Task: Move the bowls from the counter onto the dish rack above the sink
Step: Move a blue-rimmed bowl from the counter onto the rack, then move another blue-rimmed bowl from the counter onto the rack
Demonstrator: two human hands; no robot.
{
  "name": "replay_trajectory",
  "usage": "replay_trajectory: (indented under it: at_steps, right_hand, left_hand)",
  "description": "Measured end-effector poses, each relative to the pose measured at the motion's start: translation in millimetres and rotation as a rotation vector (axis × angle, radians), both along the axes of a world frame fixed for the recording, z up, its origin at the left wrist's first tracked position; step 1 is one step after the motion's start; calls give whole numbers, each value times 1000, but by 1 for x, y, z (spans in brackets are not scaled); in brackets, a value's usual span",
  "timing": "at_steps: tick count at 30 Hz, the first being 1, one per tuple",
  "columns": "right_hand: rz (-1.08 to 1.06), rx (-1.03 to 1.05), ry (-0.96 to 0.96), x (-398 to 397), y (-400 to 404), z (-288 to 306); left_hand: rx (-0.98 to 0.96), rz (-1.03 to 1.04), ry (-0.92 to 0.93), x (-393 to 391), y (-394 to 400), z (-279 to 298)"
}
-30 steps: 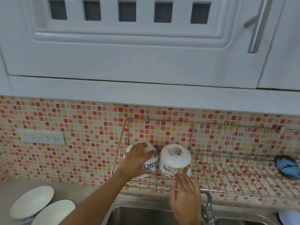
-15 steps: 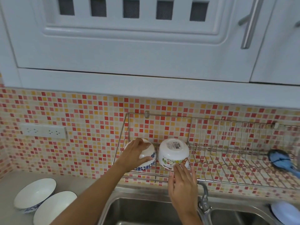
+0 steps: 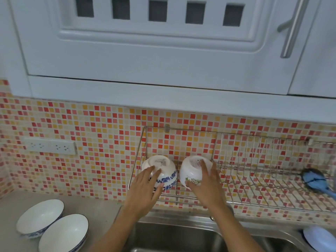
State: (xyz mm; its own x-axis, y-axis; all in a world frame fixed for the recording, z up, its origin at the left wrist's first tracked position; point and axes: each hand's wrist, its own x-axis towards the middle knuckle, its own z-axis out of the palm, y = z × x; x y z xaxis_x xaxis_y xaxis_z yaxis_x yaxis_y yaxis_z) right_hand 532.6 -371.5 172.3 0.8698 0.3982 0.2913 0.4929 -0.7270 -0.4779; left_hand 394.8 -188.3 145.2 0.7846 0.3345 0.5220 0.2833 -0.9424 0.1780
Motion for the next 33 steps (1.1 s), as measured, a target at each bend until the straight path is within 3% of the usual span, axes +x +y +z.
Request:
replay_trajectory:
  at_steps: [8,14,18,23,31,33]
  right_hand:
    - [-30,-20,-18,-8,-1,2]
    - [-95,-143,-326,-41,-4,-27]
    - [-86,-52,-380,-77,1,-51]
    - [28,60,-231,-134,32,-82]
    - [329,-233,98,-214,108,-165]
    - [364,-277,205,-228,130,-174]
  left_hand:
    - [25,10,65,3,1,0]
    - [25,22,50,-17,-8,-9]
    - [14,-38,9,-46,-4,-37]
    - [-13,-87,60,-91,17,-61]
    - [-148,193,323,-183,115,-120]
    - [-239,268,299,-205,142,-135]
